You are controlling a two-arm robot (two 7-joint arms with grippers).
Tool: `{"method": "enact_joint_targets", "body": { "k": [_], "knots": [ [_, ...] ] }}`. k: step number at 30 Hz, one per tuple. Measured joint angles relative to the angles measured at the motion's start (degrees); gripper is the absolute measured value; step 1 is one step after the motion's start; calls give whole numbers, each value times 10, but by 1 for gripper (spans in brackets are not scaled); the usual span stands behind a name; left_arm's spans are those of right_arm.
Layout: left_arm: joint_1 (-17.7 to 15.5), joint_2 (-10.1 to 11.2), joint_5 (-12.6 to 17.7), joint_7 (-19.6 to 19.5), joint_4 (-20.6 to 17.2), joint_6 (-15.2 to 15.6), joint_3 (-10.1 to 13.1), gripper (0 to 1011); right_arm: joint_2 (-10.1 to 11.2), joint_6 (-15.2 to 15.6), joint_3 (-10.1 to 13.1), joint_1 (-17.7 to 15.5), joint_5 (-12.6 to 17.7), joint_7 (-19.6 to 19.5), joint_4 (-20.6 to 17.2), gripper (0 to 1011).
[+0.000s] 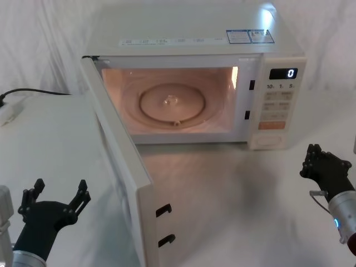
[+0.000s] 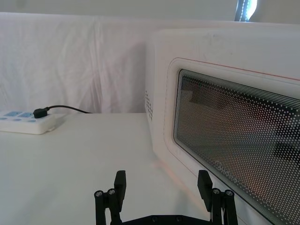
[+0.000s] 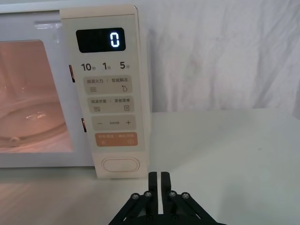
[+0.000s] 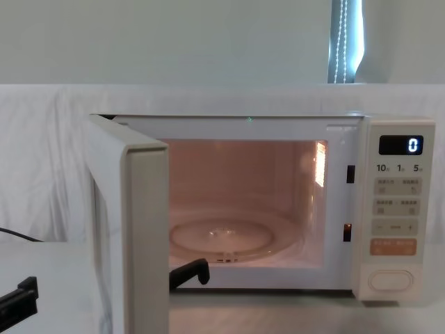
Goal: Press the button to open the microwave door with one hand; close the microwave door with the other hand.
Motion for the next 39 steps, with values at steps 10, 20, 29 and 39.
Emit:
{"method": "enact_joint_targets", "body": {
  "k": [10, 20, 29, 39],
  "knots": [
    [0, 0, 0, 0, 0, 0, 0, 1001, 0, 2, 0, 1, -1, 1, -1, 329],
    [0, 0, 0, 0, 0, 0, 0, 1001, 0, 3, -1, 1, -2, 1, -1, 645],
    [0, 0, 0, 0, 0, 0, 0, 1001, 0, 3, -1, 1, -2, 1, -1, 905],
    [0, 0, 0, 0, 0, 0, 0, 1001, 0, 3, -1, 1, -2, 1, -1, 1002]
  ]
}}
